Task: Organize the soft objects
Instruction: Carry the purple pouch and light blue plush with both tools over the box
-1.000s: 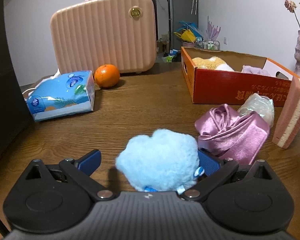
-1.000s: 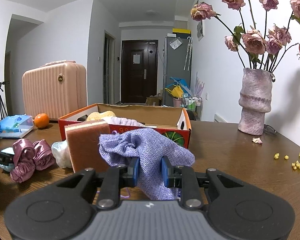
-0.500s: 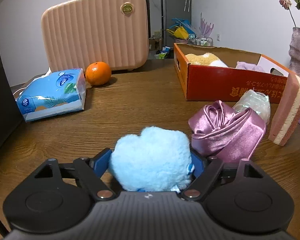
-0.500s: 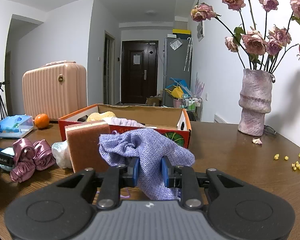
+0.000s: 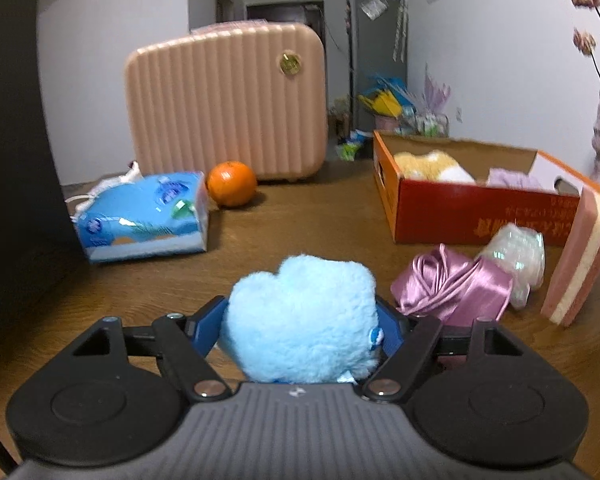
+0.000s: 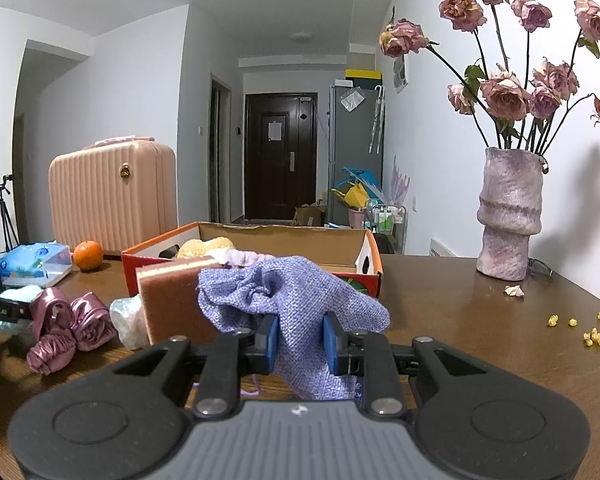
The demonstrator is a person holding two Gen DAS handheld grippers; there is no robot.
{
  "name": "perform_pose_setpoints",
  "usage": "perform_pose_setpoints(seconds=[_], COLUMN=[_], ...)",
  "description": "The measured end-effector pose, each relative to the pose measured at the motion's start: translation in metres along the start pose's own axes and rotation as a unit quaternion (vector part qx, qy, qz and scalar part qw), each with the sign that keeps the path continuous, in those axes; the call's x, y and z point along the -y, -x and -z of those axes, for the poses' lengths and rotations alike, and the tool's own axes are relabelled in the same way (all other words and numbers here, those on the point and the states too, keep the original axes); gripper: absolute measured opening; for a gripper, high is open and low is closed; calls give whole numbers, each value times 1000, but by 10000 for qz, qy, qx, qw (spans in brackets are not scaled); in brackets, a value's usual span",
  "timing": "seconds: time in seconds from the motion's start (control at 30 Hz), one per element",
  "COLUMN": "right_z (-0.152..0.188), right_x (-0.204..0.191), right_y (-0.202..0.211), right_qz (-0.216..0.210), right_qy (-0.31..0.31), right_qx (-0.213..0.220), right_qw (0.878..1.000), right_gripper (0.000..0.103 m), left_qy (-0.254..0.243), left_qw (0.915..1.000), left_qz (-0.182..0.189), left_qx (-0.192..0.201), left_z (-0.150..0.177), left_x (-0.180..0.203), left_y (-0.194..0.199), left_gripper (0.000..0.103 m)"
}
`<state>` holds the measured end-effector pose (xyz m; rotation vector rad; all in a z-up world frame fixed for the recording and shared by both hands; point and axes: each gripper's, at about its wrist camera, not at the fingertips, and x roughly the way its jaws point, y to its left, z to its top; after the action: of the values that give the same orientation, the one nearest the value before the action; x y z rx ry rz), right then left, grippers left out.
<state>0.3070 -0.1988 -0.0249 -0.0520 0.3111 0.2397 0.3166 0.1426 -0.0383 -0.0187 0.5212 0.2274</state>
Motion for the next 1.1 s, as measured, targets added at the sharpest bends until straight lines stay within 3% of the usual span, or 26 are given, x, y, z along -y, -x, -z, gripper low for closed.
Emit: perform_pose_setpoints(seconds=[0.57,1.1], right_z=[-5,-9], right_x=[0,1], right_y=[10,24], right_qz=[-98,-212], right_qy=[-76,-140], right_qx=[223,517], right_qw=[9997,9983], right_gripper=[23,23], left_qy=[475,404], left_qw=[9958,9934], left_qz=[172,532], left_qx=[759,932], left_z=[-5,-4], left_x=[9,46], left_y=[59,83], left_gripper=[76,76])
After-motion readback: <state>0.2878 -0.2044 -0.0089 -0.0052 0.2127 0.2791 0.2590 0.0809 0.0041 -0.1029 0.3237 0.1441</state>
